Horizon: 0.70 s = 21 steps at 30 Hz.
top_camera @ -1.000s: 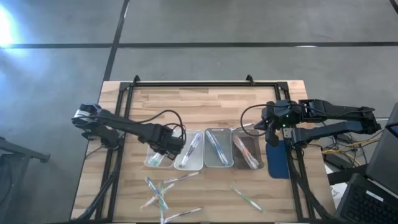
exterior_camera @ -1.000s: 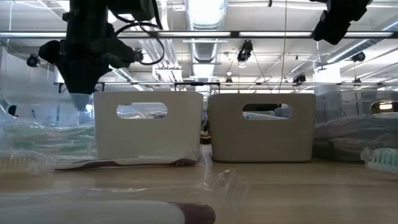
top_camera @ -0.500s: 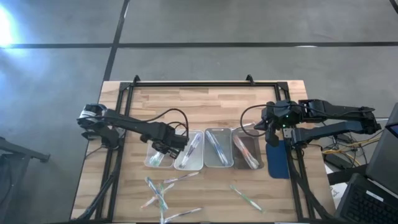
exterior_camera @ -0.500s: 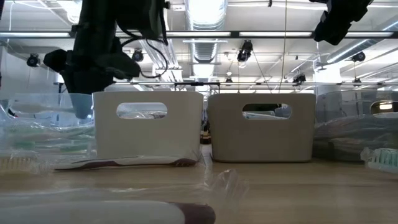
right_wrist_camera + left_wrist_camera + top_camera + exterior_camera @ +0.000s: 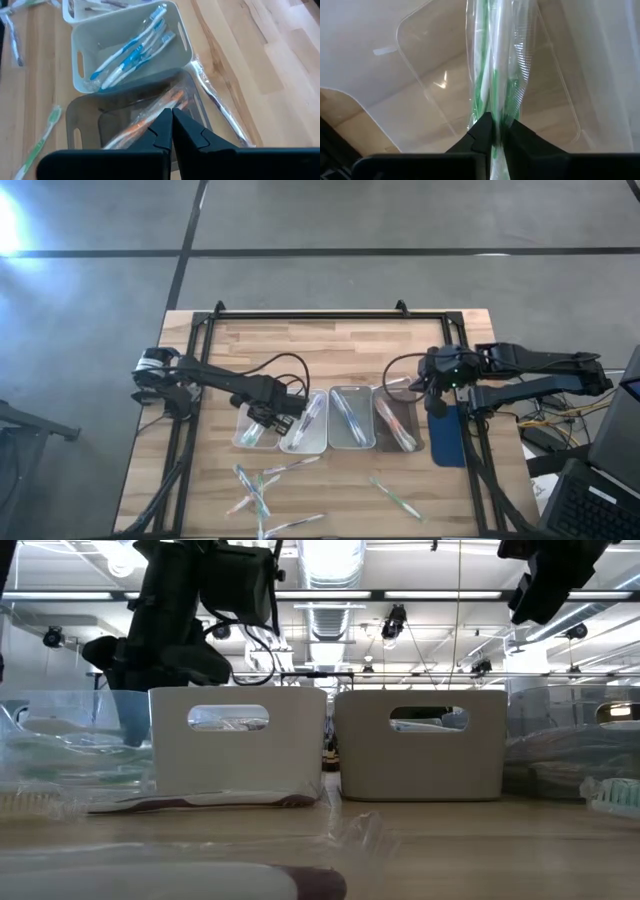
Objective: Pick & Place Toothbrushes
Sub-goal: Put the green toothbrush into the transparent bin, then put the orange toothbrush into the black bin
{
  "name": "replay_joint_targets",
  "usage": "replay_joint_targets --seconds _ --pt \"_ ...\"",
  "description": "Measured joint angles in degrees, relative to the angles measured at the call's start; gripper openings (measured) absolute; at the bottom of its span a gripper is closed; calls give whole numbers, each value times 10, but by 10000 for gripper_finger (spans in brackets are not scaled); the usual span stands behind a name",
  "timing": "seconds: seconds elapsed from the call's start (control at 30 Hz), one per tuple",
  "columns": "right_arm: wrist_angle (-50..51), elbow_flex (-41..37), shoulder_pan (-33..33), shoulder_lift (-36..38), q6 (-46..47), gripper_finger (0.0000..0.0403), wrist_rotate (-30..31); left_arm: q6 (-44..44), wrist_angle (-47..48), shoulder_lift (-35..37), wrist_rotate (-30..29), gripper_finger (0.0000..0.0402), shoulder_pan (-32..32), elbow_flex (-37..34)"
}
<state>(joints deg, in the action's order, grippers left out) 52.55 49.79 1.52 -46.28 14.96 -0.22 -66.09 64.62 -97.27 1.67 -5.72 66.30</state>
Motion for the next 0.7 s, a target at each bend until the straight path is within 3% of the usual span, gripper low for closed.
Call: replay_joint_targets --seconds 0.47,0.63,0.7 --pt "0 -13 0 0 -1 8 0 18 4 10 22 144 1 0" --pt "0 -13 0 0 0 8 0 59 17 10 97 174 10 10" --pt "0 -13 0 0 0 8 0 60 32 12 102 178 10 19"
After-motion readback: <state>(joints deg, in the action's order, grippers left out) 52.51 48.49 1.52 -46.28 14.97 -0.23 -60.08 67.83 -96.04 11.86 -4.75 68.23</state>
